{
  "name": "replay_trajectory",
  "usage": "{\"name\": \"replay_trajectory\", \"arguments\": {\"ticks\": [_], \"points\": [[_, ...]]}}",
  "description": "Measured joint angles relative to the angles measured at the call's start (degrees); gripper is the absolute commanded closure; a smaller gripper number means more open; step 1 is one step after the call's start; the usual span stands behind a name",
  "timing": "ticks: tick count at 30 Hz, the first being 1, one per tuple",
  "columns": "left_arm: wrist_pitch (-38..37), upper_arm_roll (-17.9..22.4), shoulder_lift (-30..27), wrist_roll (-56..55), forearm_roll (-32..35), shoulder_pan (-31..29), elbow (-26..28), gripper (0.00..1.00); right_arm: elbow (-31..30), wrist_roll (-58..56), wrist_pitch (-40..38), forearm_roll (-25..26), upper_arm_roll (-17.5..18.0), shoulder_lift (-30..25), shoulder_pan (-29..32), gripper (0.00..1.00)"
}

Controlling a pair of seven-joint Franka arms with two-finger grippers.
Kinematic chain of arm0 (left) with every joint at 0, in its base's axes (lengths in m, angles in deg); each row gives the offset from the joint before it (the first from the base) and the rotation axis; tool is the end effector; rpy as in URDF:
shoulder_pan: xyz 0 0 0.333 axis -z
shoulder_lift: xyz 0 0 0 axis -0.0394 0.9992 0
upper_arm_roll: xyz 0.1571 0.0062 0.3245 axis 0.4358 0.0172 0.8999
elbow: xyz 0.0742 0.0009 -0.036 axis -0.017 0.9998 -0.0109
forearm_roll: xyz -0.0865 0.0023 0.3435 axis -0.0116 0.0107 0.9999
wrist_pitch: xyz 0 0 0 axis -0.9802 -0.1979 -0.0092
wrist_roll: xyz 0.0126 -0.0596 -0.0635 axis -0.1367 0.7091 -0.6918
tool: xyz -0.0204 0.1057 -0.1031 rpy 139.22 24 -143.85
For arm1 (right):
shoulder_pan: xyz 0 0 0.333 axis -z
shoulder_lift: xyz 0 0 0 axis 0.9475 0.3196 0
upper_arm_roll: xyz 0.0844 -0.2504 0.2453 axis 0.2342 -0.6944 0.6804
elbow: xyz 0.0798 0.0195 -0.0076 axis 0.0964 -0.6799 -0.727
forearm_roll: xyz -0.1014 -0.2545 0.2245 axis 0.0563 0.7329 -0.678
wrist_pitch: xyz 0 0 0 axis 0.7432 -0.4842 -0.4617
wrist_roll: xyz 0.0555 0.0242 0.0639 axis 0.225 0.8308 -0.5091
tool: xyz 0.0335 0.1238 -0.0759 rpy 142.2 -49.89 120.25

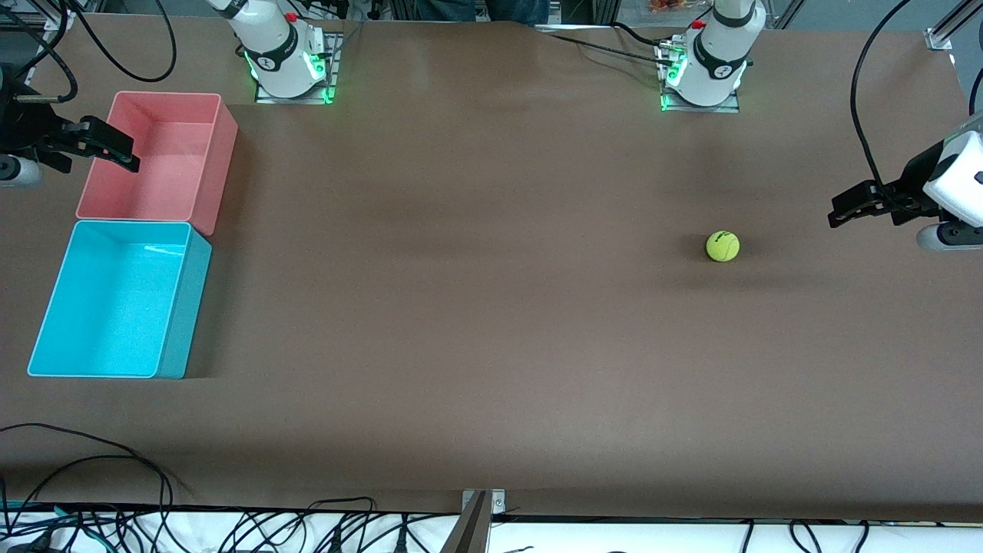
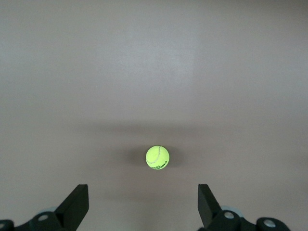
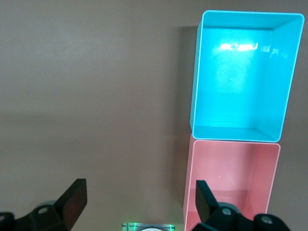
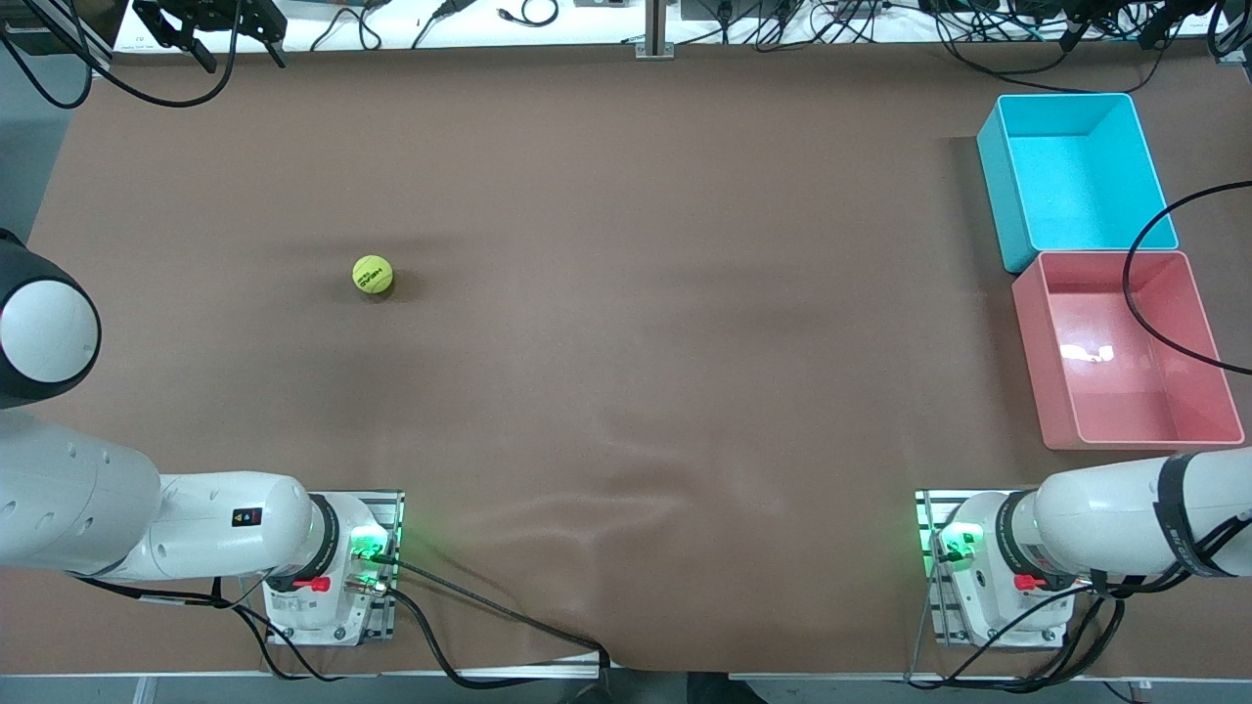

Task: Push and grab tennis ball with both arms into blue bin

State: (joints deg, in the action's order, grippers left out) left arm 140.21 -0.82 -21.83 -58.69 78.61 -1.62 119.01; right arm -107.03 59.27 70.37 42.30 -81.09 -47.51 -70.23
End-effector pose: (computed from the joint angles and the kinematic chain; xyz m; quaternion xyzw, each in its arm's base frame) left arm 0.5383 0.0136 0.5759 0.9989 0.0345 -0.0287 0.0096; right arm 0.5000 0.0055 0.6222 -0.9992 -0.0090 0.0401 0.0022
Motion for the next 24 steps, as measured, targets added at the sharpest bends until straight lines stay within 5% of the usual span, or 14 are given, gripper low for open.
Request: {"name": "replay_trajectory", "arguments": {"ticks": [24], "points": [[0.00, 0.00, 0.00, 0.00, 0.00, 0.00, 0.00, 0.00, 0.00, 0.00, -0.51, 0.00, 0.01, -0.05, 0.00, 0.00]]}}
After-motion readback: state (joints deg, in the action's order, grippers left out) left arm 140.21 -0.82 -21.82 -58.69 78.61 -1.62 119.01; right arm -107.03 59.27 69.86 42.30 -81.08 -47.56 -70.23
